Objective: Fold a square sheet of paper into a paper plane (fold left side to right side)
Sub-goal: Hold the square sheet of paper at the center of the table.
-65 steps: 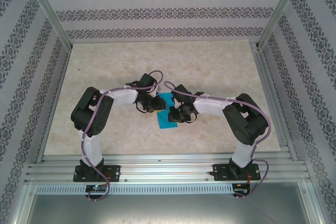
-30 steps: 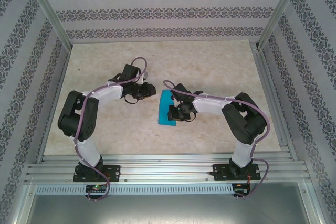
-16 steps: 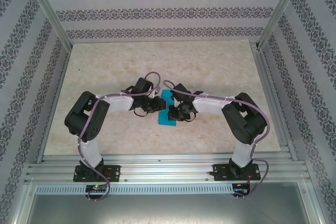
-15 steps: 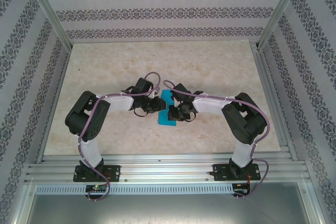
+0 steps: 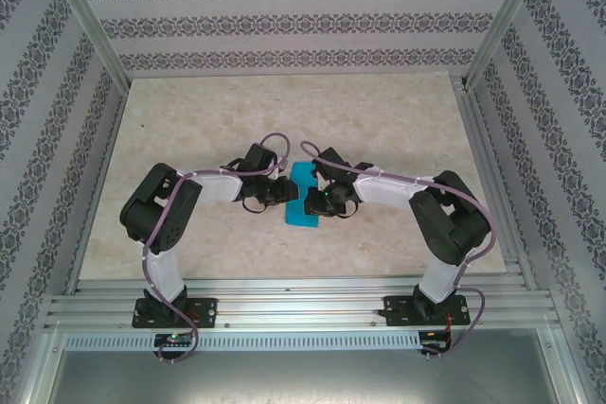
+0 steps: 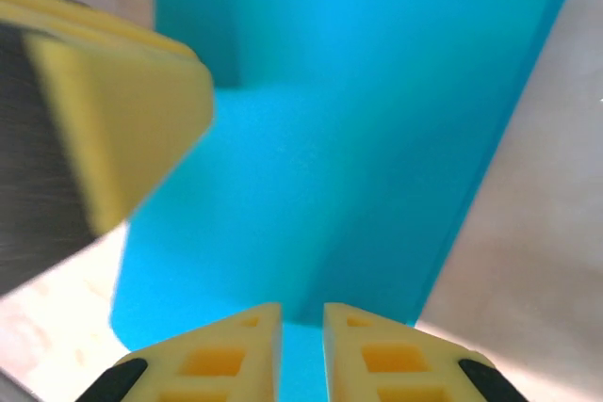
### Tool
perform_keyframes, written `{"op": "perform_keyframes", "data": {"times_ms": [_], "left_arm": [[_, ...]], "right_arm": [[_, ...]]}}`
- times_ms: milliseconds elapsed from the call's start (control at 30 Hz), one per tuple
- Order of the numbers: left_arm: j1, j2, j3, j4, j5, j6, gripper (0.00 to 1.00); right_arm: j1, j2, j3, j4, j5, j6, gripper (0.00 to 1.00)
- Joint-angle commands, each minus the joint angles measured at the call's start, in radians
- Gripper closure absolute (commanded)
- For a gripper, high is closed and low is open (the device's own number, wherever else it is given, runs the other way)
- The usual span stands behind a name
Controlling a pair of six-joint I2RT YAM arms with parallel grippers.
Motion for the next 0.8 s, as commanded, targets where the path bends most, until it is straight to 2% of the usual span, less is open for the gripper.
{"op": "perform_keyframes", "data": {"times_ms": [0,167,400,767], "left_arm": [[-0.028,0.042,-0.058,-0.017,-0.048,0.003,0.74],[-0.035,0.043,-0.067,-0.026,-0.067,0.010,0.74],[-0.038,0.046,-0.063,-0.040,-0.074,0.018,0.74],[-0.046,0.044,-0.050,-0.077,-0.090,0.049,0.74]], "right_arm": [[-0.059,-0.086,0.017,0.041,-0.054,0.014,0.80],[-0.117,-0.035,0.081,0.102,-0.078,0.021,0.82],[-0.137,0.088,0.181,0.155,-0.057,0.036,0.82],[-0.140,0.252,0.275,0.136,-0.060,0.043,0.82]]}}
